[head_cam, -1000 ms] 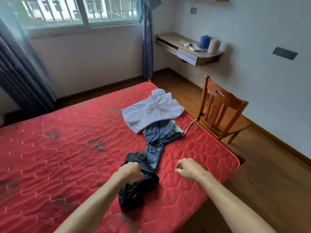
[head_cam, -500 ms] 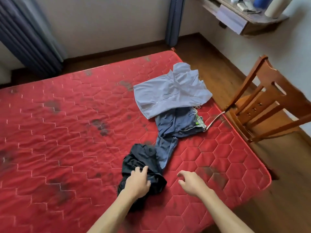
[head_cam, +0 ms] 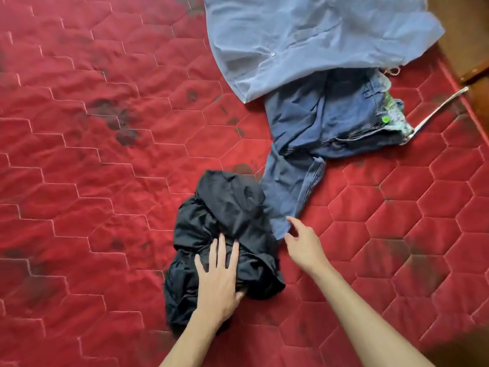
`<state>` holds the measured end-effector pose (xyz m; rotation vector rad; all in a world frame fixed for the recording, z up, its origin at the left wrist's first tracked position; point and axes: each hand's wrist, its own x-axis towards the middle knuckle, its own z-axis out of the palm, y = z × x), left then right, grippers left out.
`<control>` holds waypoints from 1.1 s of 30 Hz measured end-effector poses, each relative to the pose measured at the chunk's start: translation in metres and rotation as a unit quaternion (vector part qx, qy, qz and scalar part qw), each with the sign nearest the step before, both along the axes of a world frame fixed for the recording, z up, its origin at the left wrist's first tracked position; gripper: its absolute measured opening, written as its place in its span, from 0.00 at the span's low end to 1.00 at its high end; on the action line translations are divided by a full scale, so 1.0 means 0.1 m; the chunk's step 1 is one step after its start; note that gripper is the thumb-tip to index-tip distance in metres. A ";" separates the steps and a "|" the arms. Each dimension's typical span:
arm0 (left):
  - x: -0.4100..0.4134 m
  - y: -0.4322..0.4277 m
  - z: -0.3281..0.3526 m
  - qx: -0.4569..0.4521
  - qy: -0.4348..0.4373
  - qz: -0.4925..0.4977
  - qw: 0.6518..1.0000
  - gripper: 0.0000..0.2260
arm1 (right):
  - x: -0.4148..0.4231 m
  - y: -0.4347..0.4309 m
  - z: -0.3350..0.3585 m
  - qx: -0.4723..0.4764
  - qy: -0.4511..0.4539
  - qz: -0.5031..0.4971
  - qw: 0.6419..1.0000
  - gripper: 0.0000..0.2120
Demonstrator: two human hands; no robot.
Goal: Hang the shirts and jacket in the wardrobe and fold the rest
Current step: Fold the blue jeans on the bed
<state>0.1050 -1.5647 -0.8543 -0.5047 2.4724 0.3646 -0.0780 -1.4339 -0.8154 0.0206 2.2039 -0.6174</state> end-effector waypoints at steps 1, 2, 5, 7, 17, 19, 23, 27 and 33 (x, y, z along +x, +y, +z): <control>0.02 -0.02 -0.08 -0.010 0.014 -0.012 1.000 0.58 | 0.00 -0.01 -0.10 -0.003 0.011 -0.011 1.000 0.19; 0.01 -0.05 -0.14 -0.019 0.026 -0.022 0.999 0.56 | 0.01 -0.05 -0.16 -0.010 0.024 -0.024 0.999 0.15; -0.08 -0.14 -0.20 -0.041 0.070 -0.030 0.996 0.52 | 0.03 -0.16 -0.22 -0.050 0.077 -0.064 0.994 0.04; -0.17 -0.23 -0.20 -0.044 0.073 -0.020 0.996 0.51 | 0.02 -0.21 -0.17 -0.064 0.074 -0.096 0.991 0.06; -1.09 -0.89 0.13 -0.133 0.111 -0.056 0.983 0.33 | 0.14 -0.56 0.42 -0.314 -0.196 -0.379 0.848 0.22; -1.10 -0.95 0.35 -0.134 0.099 -0.024 0.986 0.38 | 0.08 -0.54 0.63 -0.382 -0.248 -0.414 0.788 0.26; -0.95 -0.92 0.96 -0.082 0.084 0.129 0.985 0.43 | 0.05 -0.47 1.39 -0.496 -0.316 -0.376 0.716 0.26; -0.83 -0.74 1.76 0.065 0.166 0.269 0.947 0.34 | 0.00 -0.41 2.36 -0.569 -0.315 -0.336 0.681 0.16; -1.24 -0.38 3.40 0.403 0.171 0.446 0.781 0.16 | -0.04 -0.26 3.78 -0.607 -0.259 -0.409 0.630 0.13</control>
